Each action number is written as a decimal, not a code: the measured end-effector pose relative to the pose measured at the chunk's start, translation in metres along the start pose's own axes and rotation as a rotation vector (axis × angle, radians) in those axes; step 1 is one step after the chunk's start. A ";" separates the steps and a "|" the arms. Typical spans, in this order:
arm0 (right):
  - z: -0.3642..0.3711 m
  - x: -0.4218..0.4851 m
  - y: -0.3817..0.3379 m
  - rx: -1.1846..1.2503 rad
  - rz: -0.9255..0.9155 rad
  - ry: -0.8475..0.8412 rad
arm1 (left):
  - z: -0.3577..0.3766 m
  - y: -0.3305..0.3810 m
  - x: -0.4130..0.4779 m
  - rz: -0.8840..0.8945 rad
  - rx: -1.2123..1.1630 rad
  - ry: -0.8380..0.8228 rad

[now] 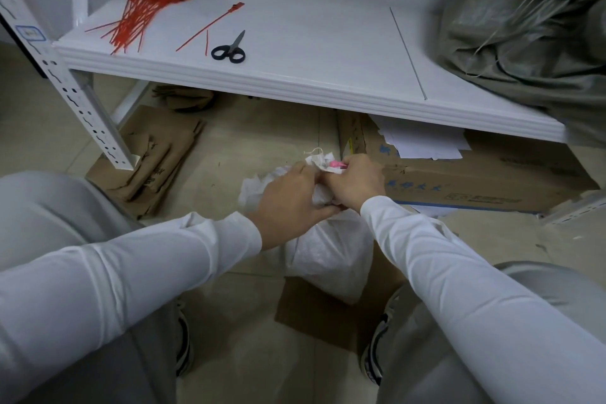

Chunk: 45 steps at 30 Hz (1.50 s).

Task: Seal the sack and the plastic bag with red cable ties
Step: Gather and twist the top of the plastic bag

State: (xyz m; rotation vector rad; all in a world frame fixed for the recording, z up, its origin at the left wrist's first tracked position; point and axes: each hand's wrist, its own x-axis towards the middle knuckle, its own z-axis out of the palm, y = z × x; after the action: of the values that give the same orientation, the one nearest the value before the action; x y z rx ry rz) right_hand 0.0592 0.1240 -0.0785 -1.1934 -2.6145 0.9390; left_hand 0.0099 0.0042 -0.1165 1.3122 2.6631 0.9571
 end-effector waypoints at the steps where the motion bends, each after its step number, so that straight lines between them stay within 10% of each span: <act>1: 0.001 -0.001 -0.001 -0.004 -0.008 -0.006 | 0.001 -0.001 0.000 -0.029 -0.038 -0.016; 26: -0.009 -0.010 -0.009 0.005 -0.220 -0.207 | 0.022 -0.011 0.008 -0.250 -0.413 -0.039; 45: -0.010 -0.009 -0.001 0.093 -0.155 -0.415 | -0.005 -0.014 0.031 -0.266 -0.173 -0.107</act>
State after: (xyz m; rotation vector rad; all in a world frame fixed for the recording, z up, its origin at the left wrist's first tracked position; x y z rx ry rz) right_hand 0.0684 0.1225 -0.0685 -0.8309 -2.8760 1.3839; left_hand -0.0216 0.0178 -0.1118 0.9197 2.5241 1.0219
